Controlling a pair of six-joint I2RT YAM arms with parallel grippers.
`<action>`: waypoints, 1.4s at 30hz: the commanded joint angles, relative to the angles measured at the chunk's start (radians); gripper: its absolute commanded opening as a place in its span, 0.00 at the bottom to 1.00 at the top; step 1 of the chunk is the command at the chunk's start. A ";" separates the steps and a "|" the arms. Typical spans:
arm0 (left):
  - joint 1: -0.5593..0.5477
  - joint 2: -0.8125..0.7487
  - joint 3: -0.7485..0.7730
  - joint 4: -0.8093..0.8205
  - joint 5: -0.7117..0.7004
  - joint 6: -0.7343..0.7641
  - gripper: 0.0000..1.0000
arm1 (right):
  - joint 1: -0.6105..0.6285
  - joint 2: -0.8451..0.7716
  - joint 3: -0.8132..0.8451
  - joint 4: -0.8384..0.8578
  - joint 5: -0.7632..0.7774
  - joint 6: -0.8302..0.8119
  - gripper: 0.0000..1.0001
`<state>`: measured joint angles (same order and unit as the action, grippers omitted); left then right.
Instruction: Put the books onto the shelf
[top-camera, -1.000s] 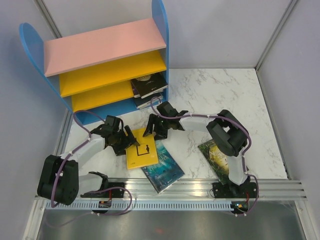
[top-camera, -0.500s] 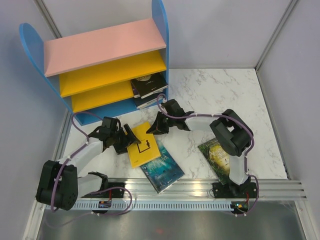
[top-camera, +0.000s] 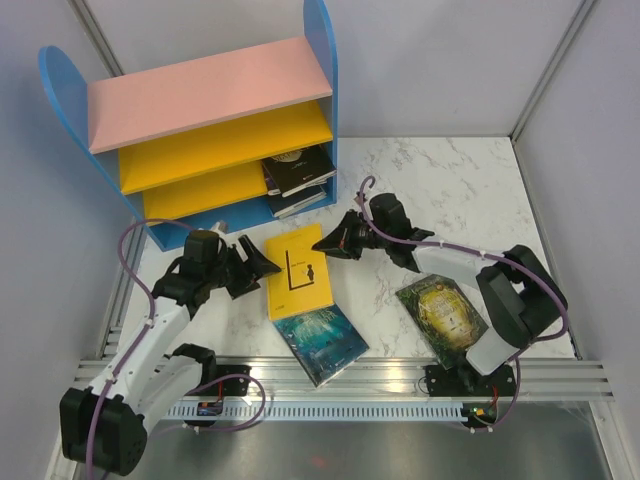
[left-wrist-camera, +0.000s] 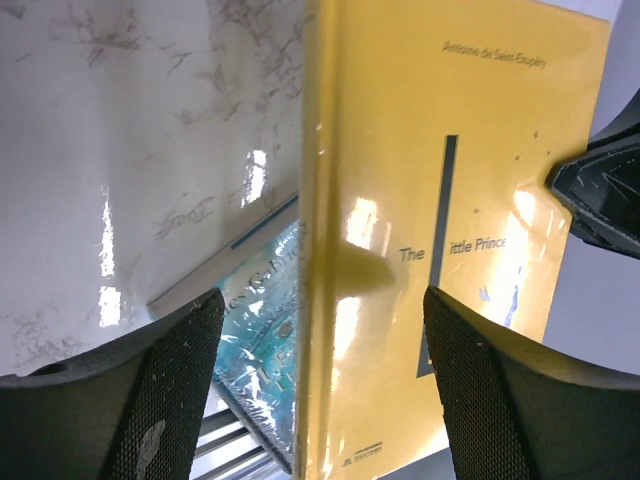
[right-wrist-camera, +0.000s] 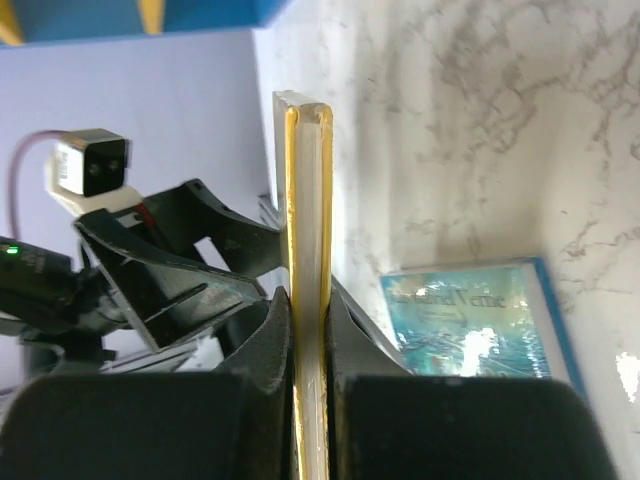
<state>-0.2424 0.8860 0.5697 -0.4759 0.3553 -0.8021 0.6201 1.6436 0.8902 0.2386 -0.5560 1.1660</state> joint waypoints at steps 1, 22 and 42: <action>0.011 -0.061 0.044 -0.020 0.037 -0.057 0.83 | -0.023 -0.109 -0.003 0.140 -0.062 0.078 0.00; 0.012 -0.263 -0.157 0.551 0.280 -0.463 0.58 | -0.028 -0.119 -0.162 0.680 -0.134 0.458 0.00; 0.014 -0.354 0.015 0.413 0.107 -0.508 0.02 | 0.073 -0.204 -0.217 0.642 -0.082 0.463 0.70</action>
<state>-0.2306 0.5682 0.4820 -0.0948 0.5430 -1.3041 0.6731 1.5127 0.6960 0.8497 -0.6548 1.6180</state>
